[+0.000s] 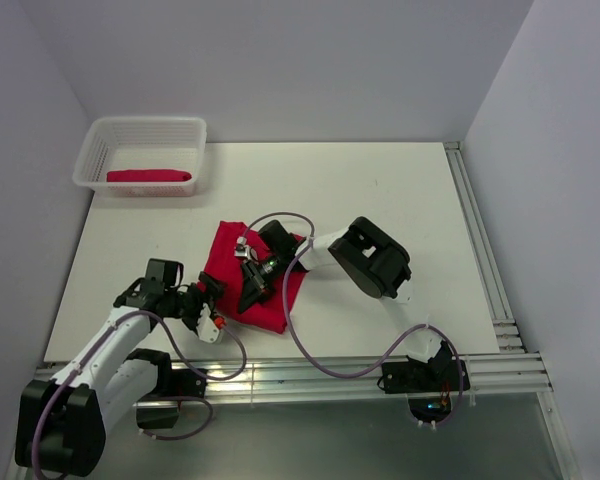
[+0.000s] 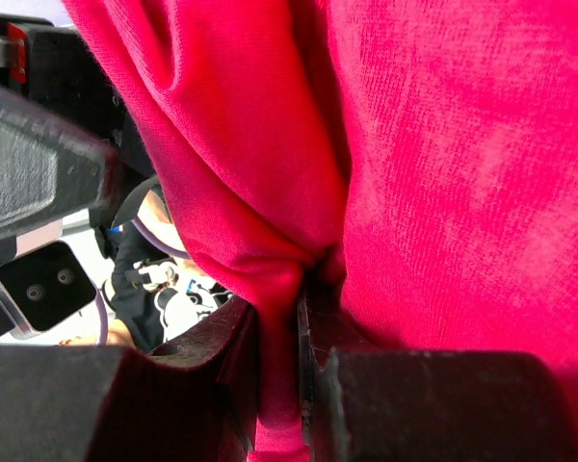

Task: Roll the t-shirts
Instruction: Roll the tshirt

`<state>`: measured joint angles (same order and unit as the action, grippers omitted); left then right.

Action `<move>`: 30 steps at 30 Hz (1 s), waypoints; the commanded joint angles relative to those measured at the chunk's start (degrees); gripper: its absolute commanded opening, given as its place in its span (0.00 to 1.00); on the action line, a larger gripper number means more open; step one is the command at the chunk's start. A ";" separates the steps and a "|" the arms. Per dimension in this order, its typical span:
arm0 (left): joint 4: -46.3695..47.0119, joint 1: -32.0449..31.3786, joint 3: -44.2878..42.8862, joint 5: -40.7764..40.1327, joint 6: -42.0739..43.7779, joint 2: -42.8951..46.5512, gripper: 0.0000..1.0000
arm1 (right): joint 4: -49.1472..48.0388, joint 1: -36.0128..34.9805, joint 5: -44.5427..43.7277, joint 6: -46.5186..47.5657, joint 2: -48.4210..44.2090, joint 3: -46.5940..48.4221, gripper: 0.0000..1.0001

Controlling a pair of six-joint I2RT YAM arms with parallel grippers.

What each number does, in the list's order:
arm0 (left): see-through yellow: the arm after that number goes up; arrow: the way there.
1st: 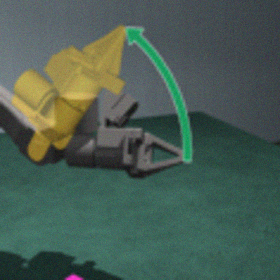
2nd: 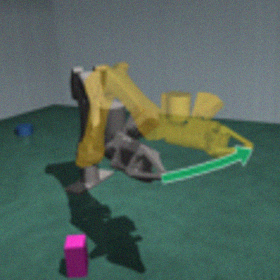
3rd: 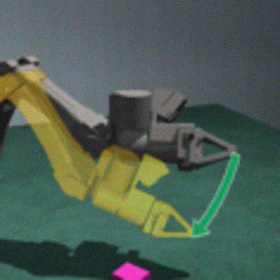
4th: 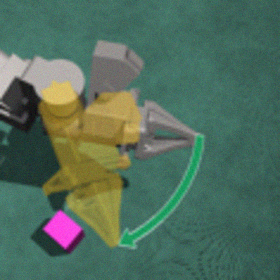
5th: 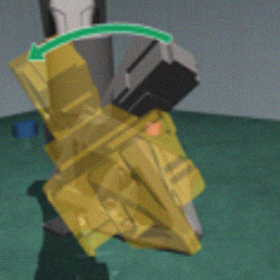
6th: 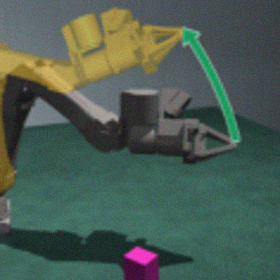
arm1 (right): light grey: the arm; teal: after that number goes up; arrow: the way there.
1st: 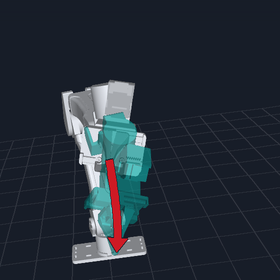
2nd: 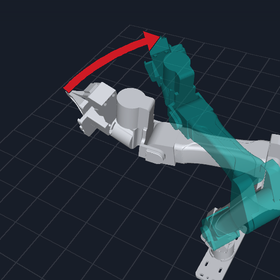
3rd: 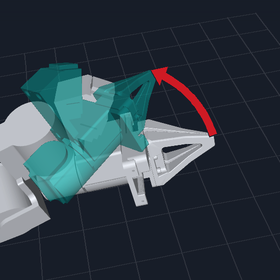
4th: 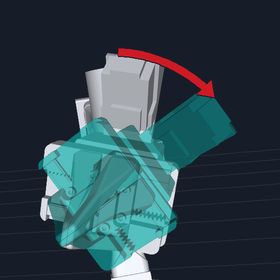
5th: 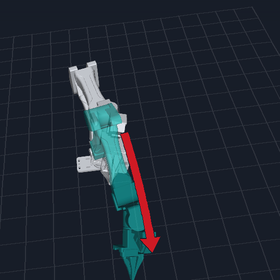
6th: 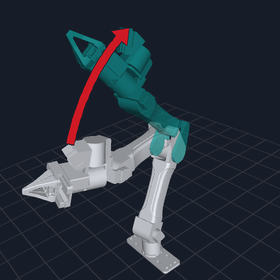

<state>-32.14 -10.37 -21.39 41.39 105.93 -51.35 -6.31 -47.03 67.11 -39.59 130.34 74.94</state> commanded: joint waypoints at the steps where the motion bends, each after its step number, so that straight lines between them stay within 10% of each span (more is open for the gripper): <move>1: 4.10 -0.70 0.29 -1.83 -2.13 -1.29 0.82 | -0.90 0.00 0.12 -0.66 -0.97 0.56 0.00; 16: 7.88 -3.69 0.82 -6.40 -5.30 -6.83 0.56 | 1.30 0.00 1.09 0.48 -0.79 2.76 0.00; 23: 6.92 -4.04 1.09 -8.25 -3.36 -7.53 0.15 | 2.44 0.18 1.62 1.01 -0.35 4.34 0.00; 24: 6.22 -4.04 1.00 -9.12 -3.10 -8.23 0.00 | 3.13 0.35 1.79 1.36 -0.53 4.78 0.03; 30: -0.80 -4.22 -2.94 -10.10 -0.29 -13.06 0.00 | 7.71 1.14 1.27 5.67 -2.64 5.66 0.28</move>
<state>-26.30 -14.24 -22.39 33.36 103.66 -61.17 -0.80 -46.63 67.09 -36.34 130.37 78.32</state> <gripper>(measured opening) 0.136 0.274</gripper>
